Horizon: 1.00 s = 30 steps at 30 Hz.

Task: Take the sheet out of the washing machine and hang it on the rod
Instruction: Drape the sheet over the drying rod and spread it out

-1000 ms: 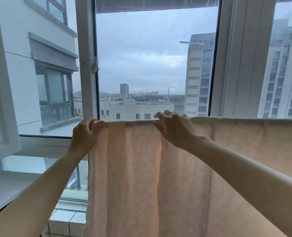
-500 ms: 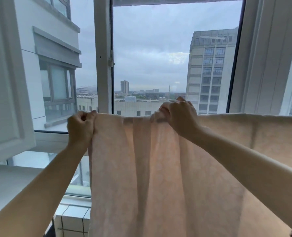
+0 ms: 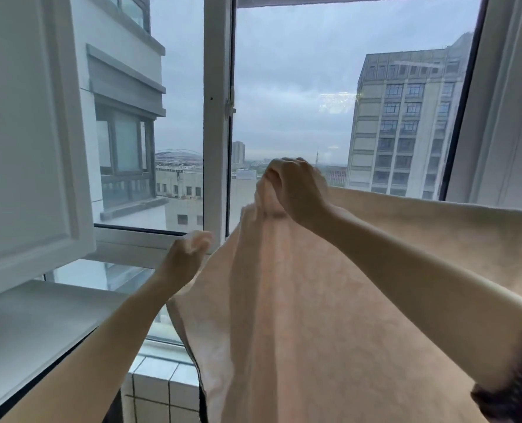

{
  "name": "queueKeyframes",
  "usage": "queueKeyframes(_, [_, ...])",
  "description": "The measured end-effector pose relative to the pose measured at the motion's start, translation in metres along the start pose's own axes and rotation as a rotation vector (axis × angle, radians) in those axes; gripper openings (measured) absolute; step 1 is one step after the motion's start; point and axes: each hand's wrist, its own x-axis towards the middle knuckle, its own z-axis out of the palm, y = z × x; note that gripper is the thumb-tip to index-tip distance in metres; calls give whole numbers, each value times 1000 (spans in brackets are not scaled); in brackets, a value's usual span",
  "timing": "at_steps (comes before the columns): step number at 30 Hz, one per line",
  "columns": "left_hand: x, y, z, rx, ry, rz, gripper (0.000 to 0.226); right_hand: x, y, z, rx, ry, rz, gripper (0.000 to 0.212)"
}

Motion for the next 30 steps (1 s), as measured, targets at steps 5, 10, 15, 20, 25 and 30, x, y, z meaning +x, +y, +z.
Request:
queueKeyframes(5, [12, 34, 19, -177, -136, 179, 20, -10, 1, 4, -7, -23, -59, 23])
queueKeyframes(10, [19, 30, 7, -105, 225, 208, 21, -13, 21, -4, -22, -53, -6, 18])
queueKeyframes(15, [16, 16, 13, 32, 181, 149, 22, -19, 41, -16, -17, -224, 9, 20])
queueKeyframes(20, [12, 32, 30, 0, 61, 227, 47, -47, 64, -35, -65, -314, 11, 40])
queueKeyframes(25, [14, 81, 57, 10, 117, 444, 32, -69, 82, -57, -185, -294, -39, 37])
queueKeyframes(30, [11, 110, 97, 385, 238, 713, 19, -84, 124, -88, -244, -290, -43, 34])
